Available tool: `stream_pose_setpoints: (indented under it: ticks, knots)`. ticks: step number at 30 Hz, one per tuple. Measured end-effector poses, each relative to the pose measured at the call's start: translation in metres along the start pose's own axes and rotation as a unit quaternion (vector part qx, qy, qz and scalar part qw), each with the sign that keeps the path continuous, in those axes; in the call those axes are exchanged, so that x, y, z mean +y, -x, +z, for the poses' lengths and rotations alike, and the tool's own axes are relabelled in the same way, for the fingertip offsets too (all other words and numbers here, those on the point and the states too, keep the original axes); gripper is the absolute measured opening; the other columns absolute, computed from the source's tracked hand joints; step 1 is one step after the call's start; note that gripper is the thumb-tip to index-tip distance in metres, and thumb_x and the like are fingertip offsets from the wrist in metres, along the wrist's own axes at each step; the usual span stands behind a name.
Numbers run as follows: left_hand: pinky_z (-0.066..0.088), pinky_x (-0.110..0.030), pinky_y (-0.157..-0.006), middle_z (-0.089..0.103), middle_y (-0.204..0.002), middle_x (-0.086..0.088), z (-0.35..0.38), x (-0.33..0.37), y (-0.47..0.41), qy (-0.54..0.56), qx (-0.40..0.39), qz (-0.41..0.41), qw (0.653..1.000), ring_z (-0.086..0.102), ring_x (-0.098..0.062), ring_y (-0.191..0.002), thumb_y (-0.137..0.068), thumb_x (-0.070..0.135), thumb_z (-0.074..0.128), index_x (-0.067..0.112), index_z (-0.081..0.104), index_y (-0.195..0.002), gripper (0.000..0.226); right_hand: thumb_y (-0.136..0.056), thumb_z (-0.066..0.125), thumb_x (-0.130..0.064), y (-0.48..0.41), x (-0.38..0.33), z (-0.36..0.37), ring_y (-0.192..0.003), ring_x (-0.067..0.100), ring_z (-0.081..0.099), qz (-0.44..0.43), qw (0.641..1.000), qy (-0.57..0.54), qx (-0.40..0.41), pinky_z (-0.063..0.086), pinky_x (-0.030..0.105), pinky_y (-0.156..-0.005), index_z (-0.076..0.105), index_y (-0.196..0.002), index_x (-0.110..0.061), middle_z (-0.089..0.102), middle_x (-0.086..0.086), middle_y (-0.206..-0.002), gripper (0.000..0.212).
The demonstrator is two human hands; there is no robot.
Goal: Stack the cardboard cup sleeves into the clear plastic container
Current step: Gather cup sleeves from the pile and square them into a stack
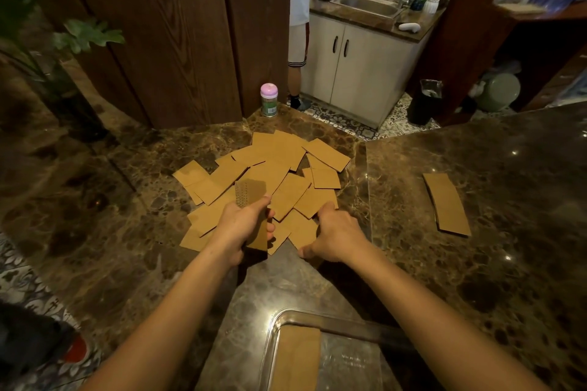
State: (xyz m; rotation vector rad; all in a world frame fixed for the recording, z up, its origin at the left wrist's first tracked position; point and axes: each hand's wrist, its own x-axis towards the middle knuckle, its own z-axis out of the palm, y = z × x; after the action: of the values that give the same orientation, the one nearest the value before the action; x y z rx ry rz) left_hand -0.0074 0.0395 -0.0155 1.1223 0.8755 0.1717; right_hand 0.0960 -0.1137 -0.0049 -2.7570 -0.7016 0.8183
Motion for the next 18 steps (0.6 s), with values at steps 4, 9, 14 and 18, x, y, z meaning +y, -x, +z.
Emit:
stream_pose_setpoints:
  ticks: [4,9,14,18]
  knots:
    - [0.057,-0.034,-0.060,0.070,-0.082,-0.009,0.003,0.000,0.005,-0.011,-0.001,-0.003,1.000,0.063,-0.020,-0.061,-0.094,0.034,0.074,0.006,0.065,-0.113,0.036,-0.083,0.085,-0.019,0.009,0.031,-0.018,-0.093,0.022,0.075,-0.026,0.992,-0.088,-0.088,0.060,0.030,-0.071,0.071,-0.113,-0.013,0.076,0.006,-0.105,0.034]
    - [0.059,-0.033,-0.060,0.070,-0.080,-0.009,0.027,0.004,0.021,-0.001,-0.039,-0.003,0.999,0.064,-0.020,-0.062,-0.093,0.031,0.074,0.008,0.063,-0.110,0.030,-0.101,0.064,-0.015,0.031,0.059,-0.049,-0.075,0.009,0.069,-0.096,0.957,-0.251,-0.105,0.054,0.023,-0.061,0.071,-0.098,-0.014,0.070,0.001,-0.088,0.008]
    - [0.060,-0.037,-0.073,0.073,-0.088,-0.009,0.061,0.010,0.038,0.009,-0.110,0.000,0.994,0.069,-0.022,-0.073,-0.089,0.041,0.076,0.011,0.065,-0.120,0.044,-0.106,0.057,-0.025,0.049,0.060,-0.059,-0.083,0.011,0.071,-0.162,0.943,-0.291,-0.004,0.054,0.033,-0.078,0.075,-0.092,-0.027,0.074,-0.007,-0.088,0.023]
    - [0.056,-0.034,-0.071,0.070,-0.084,-0.010,0.074,0.025,0.049,0.098,-0.189,-0.063,0.975,0.066,-0.022,-0.069,-0.094,0.058,0.061,0.008,0.070,-0.104,0.052,-0.101,0.065,-0.023,0.047,0.069,-0.055,-0.106,0.004,0.061,-0.241,0.941,-0.176,0.162,0.047,0.029,-0.094,0.079,-0.111,-0.031,0.068,-0.014,-0.111,0.019]
